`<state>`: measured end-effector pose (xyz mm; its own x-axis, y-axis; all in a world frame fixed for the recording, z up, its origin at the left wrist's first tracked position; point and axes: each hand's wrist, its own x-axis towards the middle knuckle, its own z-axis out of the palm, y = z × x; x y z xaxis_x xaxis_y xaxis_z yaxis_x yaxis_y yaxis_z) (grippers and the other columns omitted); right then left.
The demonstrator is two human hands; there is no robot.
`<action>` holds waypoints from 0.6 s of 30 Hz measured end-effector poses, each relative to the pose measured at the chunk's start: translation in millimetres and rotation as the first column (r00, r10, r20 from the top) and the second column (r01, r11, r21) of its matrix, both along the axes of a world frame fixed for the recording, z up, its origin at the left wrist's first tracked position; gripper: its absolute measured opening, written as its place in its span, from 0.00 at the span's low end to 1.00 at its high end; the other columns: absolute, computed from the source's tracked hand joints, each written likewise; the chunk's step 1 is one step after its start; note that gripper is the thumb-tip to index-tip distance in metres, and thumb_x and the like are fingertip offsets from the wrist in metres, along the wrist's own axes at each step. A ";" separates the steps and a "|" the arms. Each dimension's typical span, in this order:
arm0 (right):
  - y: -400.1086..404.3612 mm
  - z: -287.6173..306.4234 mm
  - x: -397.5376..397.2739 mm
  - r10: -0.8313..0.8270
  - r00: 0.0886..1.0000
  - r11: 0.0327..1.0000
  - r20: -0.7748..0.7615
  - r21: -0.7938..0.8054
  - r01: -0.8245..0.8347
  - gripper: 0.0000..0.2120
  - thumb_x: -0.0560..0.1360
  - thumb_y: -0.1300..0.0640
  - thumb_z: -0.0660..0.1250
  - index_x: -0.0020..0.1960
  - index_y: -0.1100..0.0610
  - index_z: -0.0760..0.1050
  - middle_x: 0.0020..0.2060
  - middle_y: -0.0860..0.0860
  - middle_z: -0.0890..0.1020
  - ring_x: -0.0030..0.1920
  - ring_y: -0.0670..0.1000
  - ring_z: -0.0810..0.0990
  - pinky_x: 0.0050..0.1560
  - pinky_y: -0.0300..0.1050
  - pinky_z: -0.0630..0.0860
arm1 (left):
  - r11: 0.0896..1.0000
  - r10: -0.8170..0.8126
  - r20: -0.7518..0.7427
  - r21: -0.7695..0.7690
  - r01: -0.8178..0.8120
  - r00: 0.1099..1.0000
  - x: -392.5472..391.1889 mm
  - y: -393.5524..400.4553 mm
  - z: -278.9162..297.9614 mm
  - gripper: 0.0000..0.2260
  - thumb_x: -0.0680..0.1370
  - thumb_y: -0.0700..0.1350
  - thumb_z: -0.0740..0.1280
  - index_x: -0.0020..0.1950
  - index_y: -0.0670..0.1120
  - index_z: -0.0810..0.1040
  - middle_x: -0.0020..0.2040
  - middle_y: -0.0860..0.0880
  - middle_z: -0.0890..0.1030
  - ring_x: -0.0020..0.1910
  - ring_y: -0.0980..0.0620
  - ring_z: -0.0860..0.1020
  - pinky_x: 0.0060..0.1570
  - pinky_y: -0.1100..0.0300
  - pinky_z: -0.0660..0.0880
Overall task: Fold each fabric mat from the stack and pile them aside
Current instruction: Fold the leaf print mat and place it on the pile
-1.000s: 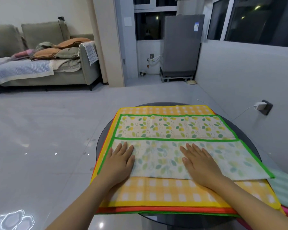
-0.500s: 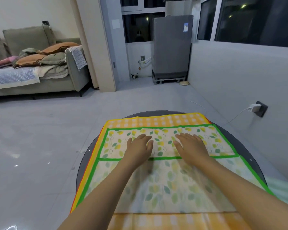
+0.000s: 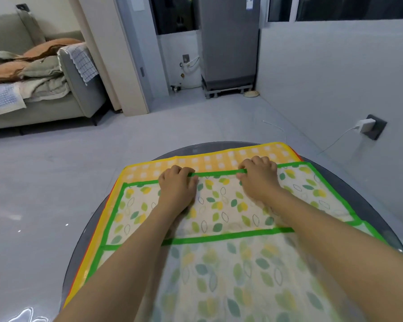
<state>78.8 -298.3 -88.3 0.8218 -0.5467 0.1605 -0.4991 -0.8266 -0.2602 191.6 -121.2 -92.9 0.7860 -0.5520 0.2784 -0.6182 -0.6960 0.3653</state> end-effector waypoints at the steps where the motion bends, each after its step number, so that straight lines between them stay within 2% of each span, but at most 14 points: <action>1: -0.9 1.6 -0.5 -0.002 1.000 1.000 0.030 -0.002 0.002 0.12 0.79 0.50 0.57 0.60 0.51 0.71 0.59 0.50 0.72 0.62 0.53 0.64 0.62 0.47 0.56 | 1.000 -0.002 0.018 -0.031 0.002 1.000 -0.6 0.1 0.8 0.12 0.79 0.48 0.60 0.60 0.47 0.77 0.56 0.47 0.76 0.60 0.45 0.70 0.63 0.53 0.57; 5: 2.2 18.1 -11.7 -0.012 0.981 1.000 0.195 0.005 0.011 0.10 0.78 0.50 0.61 0.54 0.52 0.77 0.53 0.49 0.76 0.60 0.53 0.66 0.60 0.46 0.53 | 0.985 -0.028 0.067 -0.166 0.038 0.997 -6.7 9.9 20.3 0.06 0.77 0.45 0.64 0.48 0.46 0.81 0.47 0.49 0.78 0.54 0.46 0.74 0.59 0.57 0.56; 10: 13.0 63.6 -46.6 0.078 0.952 0.997 0.296 -0.036 -0.070 0.09 0.76 0.49 0.64 0.49 0.51 0.79 0.48 0.46 0.80 0.57 0.51 0.70 0.59 0.45 0.52 | 0.977 -0.109 0.082 -0.173 0.122 0.991 -30.3 38.2 75.6 0.07 0.77 0.47 0.67 0.47 0.46 0.83 0.45 0.49 0.81 0.51 0.47 0.75 0.60 0.57 0.61; 12: 21.9 85.1 -67.2 0.132 0.943 0.991 0.307 -0.066 -0.118 0.08 0.76 0.48 0.64 0.48 0.51 0.79 0.47 0.46 0.81 0.55 0.50 0.72 0.59 0.45 0.53 | 0.978 -0.121 0.086 -0.159 0.133 0.989 -47.5 52.7 98.1 0.07 0.76 0.48 0.68 0.46 0.48 0.84 0.44 0.49 0.81 0.49 0.48 0.75 0.56 0.58 0.64; 15: 41.5 114.5 -102.7 0.201 0.929 0.979 0.312 -0.049 -0.196 0.08 0.75 0.50 0.66 0.47 0.52 0.80 0.44 0.46 0.82 0.50 0.50 0.76 0.58 0.44 0.60 | 0.980 -0.158 0.020 -0.117 0.160 0.987 -77.8 78.3 126.5 0.06 0.76 0.49 0.69 0.46 0.50 0.84 0.44 0.52 0.80 0.46 0.50 0.77 0.49 0.56 0.72; 18: 64.9 133.1 -144.4 0.265 0.923 0.960 0.278 0.010 -0.279 0.04 0.74 0.51 0.68 0.43 0.50 0.79 0.39 0.44 0.80 0.44 0.49 0.77 0.48 0.45 0.72 | 0.975 -0.214 0.041 -0.046 0.216 0.976 -108.2 107.2 142.8 0.05 0.75 0.50 0.70 0.45 0.51 0.84 0.41 0.55 0.78 0.44 0.53 0.76 0.47 0.54 0.74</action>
